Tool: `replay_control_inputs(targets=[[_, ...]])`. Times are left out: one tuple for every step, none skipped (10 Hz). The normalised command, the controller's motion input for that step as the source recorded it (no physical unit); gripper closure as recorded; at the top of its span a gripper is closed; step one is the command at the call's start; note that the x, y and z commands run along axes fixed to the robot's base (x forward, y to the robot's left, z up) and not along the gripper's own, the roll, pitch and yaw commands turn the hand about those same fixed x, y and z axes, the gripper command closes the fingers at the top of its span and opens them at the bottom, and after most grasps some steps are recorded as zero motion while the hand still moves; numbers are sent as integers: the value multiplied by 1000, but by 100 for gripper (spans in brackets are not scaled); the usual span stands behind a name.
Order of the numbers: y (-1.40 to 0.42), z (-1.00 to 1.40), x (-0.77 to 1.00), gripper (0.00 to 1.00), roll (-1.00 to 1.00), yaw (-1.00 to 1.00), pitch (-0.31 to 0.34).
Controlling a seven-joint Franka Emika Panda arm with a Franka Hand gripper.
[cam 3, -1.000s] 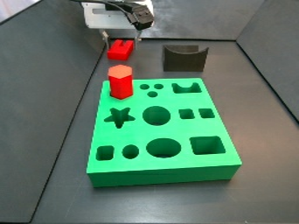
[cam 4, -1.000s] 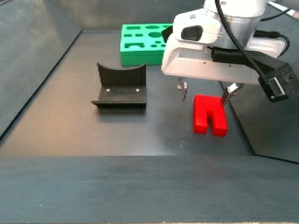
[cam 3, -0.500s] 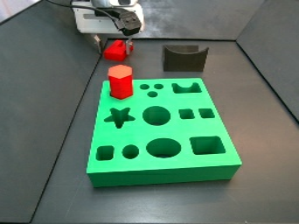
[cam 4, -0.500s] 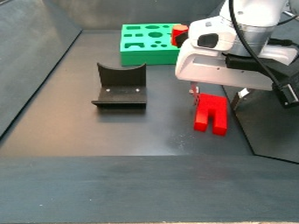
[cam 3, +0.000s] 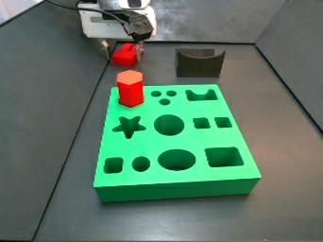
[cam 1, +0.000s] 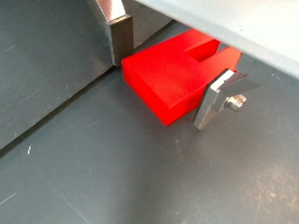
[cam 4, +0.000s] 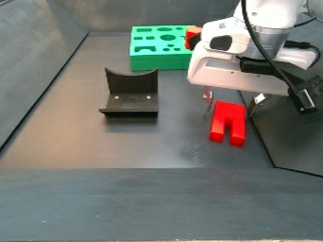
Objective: Pick up the double-square object. Move up. Place the double-square object on the fixture. Regrasp the double-square object. Move to above the board. Insert the double-square object.
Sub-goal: Pick up the double-square object.
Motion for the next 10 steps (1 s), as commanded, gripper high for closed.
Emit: replay_control_inputs(targets=[[0,0,0,100,0,0,0],[0,0,0,100,0,0,0],[0,0,0,100,0,0,0],[0,0,0,100,0,0,0],[0,0,0,100,0,0,0],[0,0,0,100,0,0,0],[0,0,0,100,0,0,0],[0,0,0,100,0,0,0],[0,0,0,100,0,0,0],[0,0,0,100,0,0,0]])
